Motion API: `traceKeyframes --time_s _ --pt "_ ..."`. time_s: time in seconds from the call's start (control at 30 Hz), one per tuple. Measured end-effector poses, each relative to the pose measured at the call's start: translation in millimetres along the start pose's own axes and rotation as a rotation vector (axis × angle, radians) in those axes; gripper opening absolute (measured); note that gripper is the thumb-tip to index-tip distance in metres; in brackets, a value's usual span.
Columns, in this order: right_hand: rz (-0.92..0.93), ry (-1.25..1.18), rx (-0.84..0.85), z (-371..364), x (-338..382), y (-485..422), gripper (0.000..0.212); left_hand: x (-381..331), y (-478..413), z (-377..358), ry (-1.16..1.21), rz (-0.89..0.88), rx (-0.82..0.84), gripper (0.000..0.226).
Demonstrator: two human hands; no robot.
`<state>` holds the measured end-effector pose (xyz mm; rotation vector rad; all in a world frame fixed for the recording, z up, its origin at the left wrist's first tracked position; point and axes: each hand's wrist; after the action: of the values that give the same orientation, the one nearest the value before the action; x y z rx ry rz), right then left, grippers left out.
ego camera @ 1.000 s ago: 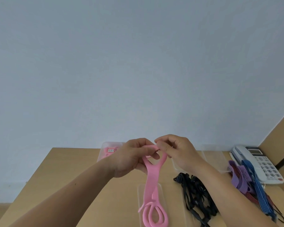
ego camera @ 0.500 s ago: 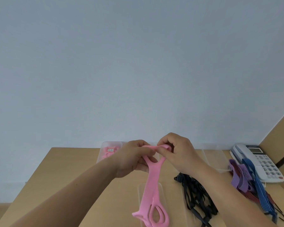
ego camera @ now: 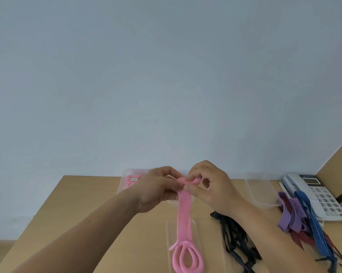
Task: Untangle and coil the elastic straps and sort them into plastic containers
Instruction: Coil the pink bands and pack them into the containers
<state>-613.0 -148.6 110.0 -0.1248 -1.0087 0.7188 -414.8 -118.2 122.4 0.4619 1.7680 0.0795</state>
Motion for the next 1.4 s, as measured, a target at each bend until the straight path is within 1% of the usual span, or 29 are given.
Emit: traceKeyframes --time_s 0.07,0.17,0.23,0.33,0.4,0.5,0.57,0.63,0.67,0.73,0.8,0.9,0.97,1.03,1.13,1.17,1.27,1.33,1.4 --pt "-0.072 -0.087 -0.009 -1.6 -1.3 0.0 0.013 0.5 -1.7 -0.9 -0.056 -0.047 -0.039 0.018" --pt "-0.177 -0.139 0.002 -2.1 -5.6 -1.4 0.016 0.1 -2.5 -2.7 -0.168 -0.134 -0.096 0.015" --pt "-0.180 -0.131 -0.004 -2.3 -6.5 -2.0 0.012 1.6 -2.8 -3.6 -0.253 -0.193 -0.130 0.014" --pt "-0.171 -0.070 -0.040 -4.7 -6.4 -2.2 0.014 5.0 -1.6 -5.2 -0.328 -0.240 -0.146 0.014" --pt "-0.163 -0.067 -0.052 -6.9 -7.0 -2.2 0.011 5.4 -0.7 -6.0 -0.287 -0.191 -0.104 0.020" --pt "-0.147 -0.100 -0.057 -8.5 -9.4 -0.7 0.020 3.9 1.8 -5.3 -0.298 -0.061 -0.028 0.028" --pt "-0.131 -0.114 -0.048 -9.9 -9.4 0.5 0.020 2.7 3.6 -4.2 -0.306 -0.039 -0.021 0.022" --pt "-0.109 -0.106 -0.060 -12.3 -7.9 0.7 0.020 1.5 4.3 -3.1 -0.243 -0.050 -0.034 0.011" --pt "-0.089 -0.081 -0.077 -13.1 -6.6 0.6 0.021 0.7 4.7 -3.3 -0.198 -0.047 -0.040 0.010" --pt "-0.014 0.006 -0.118 -14.3 -3.7 0.4 0.023 -1.2 6.1 -5.1 -0.125 -0.029 -0.032 0.009" --pt "0.076 0.082 -0.131 -14.3 -0.2 0.9 0.019 -1.9 6.7 -7.1 -0.092 -0.018 -0.018 0.005" --pt "0.144 0.104 -0.122 -13.8 1.1 3.6 0.021 -2.4 7.8 -9.2 -0.021 0.008 -0.049 0.013" --pt "0.151 0.097 -0.131 -12.6 -0.4 6.5 0.019 -1.2 7.9 -10.1 0.001 0.030 -0.024 0.012" --pt "0.147 0.066 -0.144 -11.5 -1.1 9.0 0.016 0.3 8.2 -9.8 0.021 0.042 0.012 0.009" --pt "0.120 0.023 -0.140 -10.1 -0.6 11.9 0.015 1.0 8.2 -11.6 0.067 0.039 0.008 0.008" --pt "0.076 -0.035 -0.135 -9.2 -0.3 12.6 0.016 0.8 8.3 -12.6 0.075 0.031 0.003 0.010" --pt "-0.105 -0.354 -0.067 -2.6 4.0 14.0 0.010 -1.3 7.6 -14.0 0.052 -0.012 -0.029 0.018" --pt "-0.148 -0.445 -0.067 -0.6 6.7 14.2 0.012 -2.6 7.6 -13.9 -0.005 -0.065 -0.047 0.020" --pt "-0.177 -0.485 -0.101 -0.7 9.2 12.7 0.006 -1.9 7.3 -14.0 -0.092 -0.138 -0.057 0.018"
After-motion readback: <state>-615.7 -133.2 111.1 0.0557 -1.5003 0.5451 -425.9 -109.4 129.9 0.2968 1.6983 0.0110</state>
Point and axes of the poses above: each hand's wrist, its own y-axis away from the middle knuckle, its own z-axis out of the back of the hand, x = y × z, and after that the axes turned 1 degree about z, right-handed
